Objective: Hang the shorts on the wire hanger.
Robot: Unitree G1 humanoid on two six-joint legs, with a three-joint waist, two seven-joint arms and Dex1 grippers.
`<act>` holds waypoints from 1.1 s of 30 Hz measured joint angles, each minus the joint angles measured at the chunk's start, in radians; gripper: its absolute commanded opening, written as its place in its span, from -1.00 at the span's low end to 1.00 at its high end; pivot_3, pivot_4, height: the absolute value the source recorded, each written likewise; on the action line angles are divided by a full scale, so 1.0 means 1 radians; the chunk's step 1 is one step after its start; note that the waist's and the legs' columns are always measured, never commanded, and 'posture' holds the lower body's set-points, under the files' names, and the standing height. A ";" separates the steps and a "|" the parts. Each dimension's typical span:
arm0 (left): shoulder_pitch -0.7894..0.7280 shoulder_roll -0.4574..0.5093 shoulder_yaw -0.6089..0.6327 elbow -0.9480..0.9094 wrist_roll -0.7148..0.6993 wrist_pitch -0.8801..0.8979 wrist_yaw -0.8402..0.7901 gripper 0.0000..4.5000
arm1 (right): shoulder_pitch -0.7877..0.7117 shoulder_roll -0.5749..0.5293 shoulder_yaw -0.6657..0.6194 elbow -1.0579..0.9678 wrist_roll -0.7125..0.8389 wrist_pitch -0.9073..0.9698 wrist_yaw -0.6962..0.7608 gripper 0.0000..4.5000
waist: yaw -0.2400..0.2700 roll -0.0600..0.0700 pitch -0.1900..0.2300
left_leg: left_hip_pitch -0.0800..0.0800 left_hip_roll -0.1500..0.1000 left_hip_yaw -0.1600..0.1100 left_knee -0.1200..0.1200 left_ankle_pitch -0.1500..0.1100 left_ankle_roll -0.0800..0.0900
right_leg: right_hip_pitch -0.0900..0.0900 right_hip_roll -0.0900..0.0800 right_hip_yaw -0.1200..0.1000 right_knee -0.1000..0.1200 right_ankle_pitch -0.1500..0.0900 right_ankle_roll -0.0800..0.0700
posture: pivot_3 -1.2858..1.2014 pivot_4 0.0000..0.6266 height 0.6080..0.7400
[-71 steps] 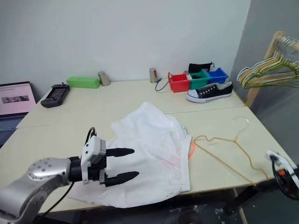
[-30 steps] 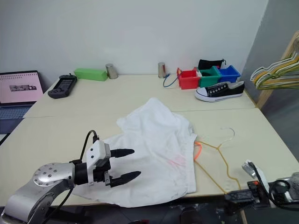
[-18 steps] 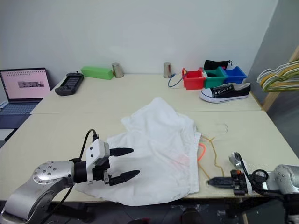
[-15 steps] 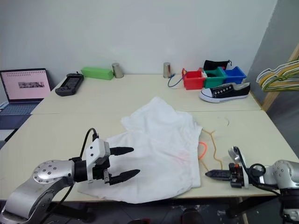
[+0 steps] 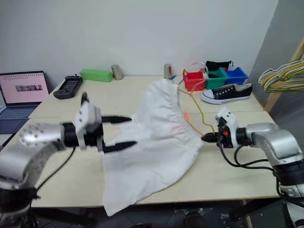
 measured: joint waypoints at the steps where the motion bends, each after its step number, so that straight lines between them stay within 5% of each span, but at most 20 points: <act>1: -0.063 0.019 -0.001 0.052 0.015 -0.019 -0.019 0.97 | -0.022 0.030 0.022 0.037 -0.055 -0.078 -0.026 -1.00 | -0.004 0.000 0.000 | 0.000 0.000 0.000 0.000 0.000 0.000 | 0.000 0.000 0.000 0.000 0.000 0.000 | -0.13 -0.99 1.00; 13: -0.362 -0.007 -0.165 0.568 0.314 -0.443 -0.139 0.97 | -0.105 0.169 0.091 0.225 -0.378 -0.516 -0.180 -1.00 | -0.024 0.000 0.000 | 0.001 -0.001 -0.002 -0.001 0.001 -0.002 | -0.001 0.000 0.000 0.005 0.000 0.000 | -0.13 -1.00 1.00; 21: -0.487 -0.077 -0.226 0.819 0.431 -0.680 -0.184 0.97 | -0.101 0.192 0.101 0.196 -0.449 -0.562 -0.179 -1.00 | -0.030 0.000 0.000 | 0.002 -0.001 -0.003 0.003 0.002 -0.002 | -0.001 0.000 0.001 0.013 0.000 0.000 | -0.14 -1.00 1.00; 33: -0.495 -0.101 -0.256 0.958 0.545 -0.844 -0.213 0.90 | -0.101 0.213 0.112 0.000 -0.524 -0.516 -0.169 -1.00 | -0.051 0.000 -0.001 | 0.002 -0.002 -0.004 0.007 0.002 -0.001 | -0.001 0.000 0.000 0.015 0.000 0.001 | -0.16 -1.00 1.00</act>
